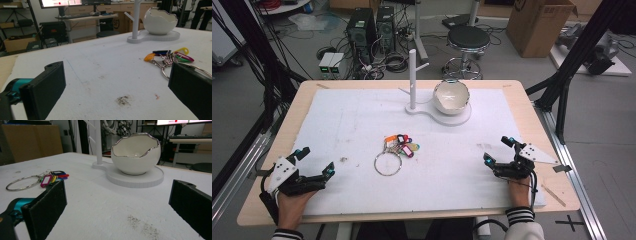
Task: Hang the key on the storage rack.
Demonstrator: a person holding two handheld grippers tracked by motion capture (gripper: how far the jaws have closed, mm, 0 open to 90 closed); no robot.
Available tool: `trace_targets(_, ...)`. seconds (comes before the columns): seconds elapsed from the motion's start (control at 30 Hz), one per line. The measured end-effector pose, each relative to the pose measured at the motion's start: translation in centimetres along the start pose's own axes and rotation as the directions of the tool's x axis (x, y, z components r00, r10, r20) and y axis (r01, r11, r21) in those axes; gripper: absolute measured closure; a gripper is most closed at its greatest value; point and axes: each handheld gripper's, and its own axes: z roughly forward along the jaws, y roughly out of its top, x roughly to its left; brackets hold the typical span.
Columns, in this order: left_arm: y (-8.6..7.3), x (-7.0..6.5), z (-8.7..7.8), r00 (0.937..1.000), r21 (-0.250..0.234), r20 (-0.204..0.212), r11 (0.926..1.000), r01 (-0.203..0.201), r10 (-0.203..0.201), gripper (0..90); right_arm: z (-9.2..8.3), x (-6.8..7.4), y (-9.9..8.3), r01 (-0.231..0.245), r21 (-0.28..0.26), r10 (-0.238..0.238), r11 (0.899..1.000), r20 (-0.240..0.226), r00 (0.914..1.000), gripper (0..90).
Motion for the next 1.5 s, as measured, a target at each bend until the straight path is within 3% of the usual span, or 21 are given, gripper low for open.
trace_targets(0.57,0.3,0.6,0.3,0.9993,-0.013,0.025,0.9995,0.030,-0.029,1.7,0.0,-0.1,0.0,0.004,-0.001,-0.004,1.000,0.005,1.0000,0.9)
trace_targets(0.8,2.9,0.8,1.1,0.9974,-0.036,0.071,0.9994,0.000,0.002,1.7,0.0,-0.1,0.0,0.001,0.000,-0.001,1.000,0.004,1.0000,0.9)
trace_targets(0.93,5.4,0.7,2.0,0.9920,-0.019,0.122,0.9994,-0.028,0.030,1.7,0.0,-0.1,0.0,0.001,0.000,-0.001,1.000,0.005,1.0000,0.9)
trace_targets(1.0,6.7,0.6,2.6,0.9885,0.005,0.138,0.9979,-0.065,0.063,1.7,0.0,-0.1,0.0,0.002,0.000,-0.002,1.000,0.006,1.0000,0.9)
trace_targets(1.1,8.3,0.5,3.5,0.9806,0.036,0.162,0.9925,-0.117,0.110,1.7,0.0,-0.1,0.0,-0.002,-0.001,0.002,1.000,0.005,1.0000,0.9)
trace_targets(1.23,10.1,0.3,4.6,0.9662,0.066,0.229,0.9883,-0.137,0.119,1.7,0.0,-0.1,0.0,0.001,-0.001,-0.001,1.000,0.006,1.0000,0.9)
trace_targets(1.37,11.7,-0.2,5.7,0.9398,0.108,0.311,0.9770,-0.184,0.142,1.7,0.0,-0.1,0.0,0.005,-0.003,-0.005,1.000,0.008,1.0000,0.9)
trace_targets(1.43,12.5,-0.6,6.2,0.9219,0.133,0.359,0.9697,-0.205,0.145,1.7,0.0,-0.1,0.0,0.005,-0.003,-0.005,1.000,0.009,0.9999,0.9)
trace_targets(1.47,12.9,-0.7,6.5,0.9089,0.151,0.386,0.9612,-0.231,0.157,1.7,0.0,-0.1,0.0,0.004,-0.003,-0.004,1.000,0.008,1.0000,0.9)
trace_targets(1.5,13.2,-1.1,6.7,0.9019,0.165,0.402,0.9561,-0.242,0.159,1.7,0.0,-0.1,0.0,0.002,-0.002,-0.002,1.000,0.008,1.0000,0.9)
